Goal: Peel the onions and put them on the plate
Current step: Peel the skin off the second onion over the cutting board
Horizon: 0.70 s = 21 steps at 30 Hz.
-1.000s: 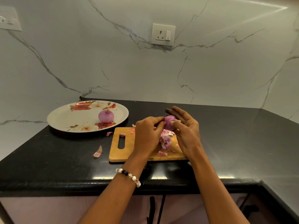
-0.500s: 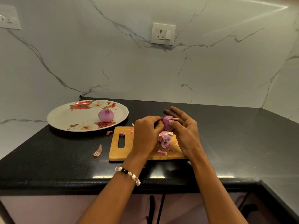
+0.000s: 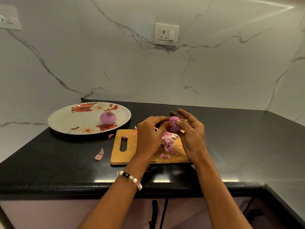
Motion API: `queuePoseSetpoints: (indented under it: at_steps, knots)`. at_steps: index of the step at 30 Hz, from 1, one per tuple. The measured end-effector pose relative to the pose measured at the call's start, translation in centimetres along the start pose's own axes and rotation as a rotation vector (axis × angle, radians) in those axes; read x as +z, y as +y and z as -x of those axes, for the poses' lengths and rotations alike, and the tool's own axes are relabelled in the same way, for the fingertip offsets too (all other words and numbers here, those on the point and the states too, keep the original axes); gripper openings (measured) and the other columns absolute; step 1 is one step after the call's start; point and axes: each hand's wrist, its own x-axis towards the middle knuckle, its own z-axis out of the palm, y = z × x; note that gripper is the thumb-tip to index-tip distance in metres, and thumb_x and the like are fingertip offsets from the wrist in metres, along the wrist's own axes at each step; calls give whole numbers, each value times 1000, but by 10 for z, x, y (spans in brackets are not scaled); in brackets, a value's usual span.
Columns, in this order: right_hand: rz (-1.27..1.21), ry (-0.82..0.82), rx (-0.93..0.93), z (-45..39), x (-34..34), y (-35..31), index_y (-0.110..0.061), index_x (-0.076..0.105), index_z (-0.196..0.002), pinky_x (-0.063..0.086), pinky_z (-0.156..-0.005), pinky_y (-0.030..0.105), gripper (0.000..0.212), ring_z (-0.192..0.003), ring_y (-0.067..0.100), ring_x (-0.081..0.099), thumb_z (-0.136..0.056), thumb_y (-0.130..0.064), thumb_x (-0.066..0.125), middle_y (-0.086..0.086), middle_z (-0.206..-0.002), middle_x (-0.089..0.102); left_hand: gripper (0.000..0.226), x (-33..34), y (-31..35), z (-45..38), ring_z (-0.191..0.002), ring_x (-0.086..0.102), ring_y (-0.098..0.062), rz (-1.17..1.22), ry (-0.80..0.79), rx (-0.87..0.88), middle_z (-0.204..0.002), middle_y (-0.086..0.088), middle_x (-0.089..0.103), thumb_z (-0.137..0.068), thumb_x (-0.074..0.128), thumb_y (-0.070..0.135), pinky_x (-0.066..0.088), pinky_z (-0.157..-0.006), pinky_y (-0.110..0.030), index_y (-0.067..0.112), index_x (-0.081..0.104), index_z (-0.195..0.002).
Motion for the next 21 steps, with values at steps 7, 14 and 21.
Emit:
queuePoseSetpoints:
  at_steps: [7, 14, 21]
  knots:
    - [44, -34, 3, 1, 0, -1, -6, 58, -130, 59, -83, 34, 38, -106, 27, 70, -93, 6, 56, 14, -113, 72, 15, -1, -2, 0, -77, 62, -6, -54, 45, 49, -88, -6, 72, -85, 69, 17, 47, -68, -4, 7, 73, -96]
    - [77, -50, 5, 3, 3, -1, -10, 59, -129, 58, -91, 42, 38, -106, 25, 70, -94, 5, 57, 10, -111, 73, 13, 2, -3, -1, -73, 52, -6, -151, 50, 43, -84, -9, 66, -91, 60, 12, 39, -66, 2, 1, 66, -91]
    - [-160, -78, 42, 3, 5, -6, -7, 58, -127, 60, -86, 42, 40, -109, 32, 68, -93, 11, 51, 16, -113, 72, 19, 0, -5, -6, -82, 63, -13, 54, 67, -225, -91, -4, 65, -97, 51, 23, 51, -67, -18, 8, 62, -101]
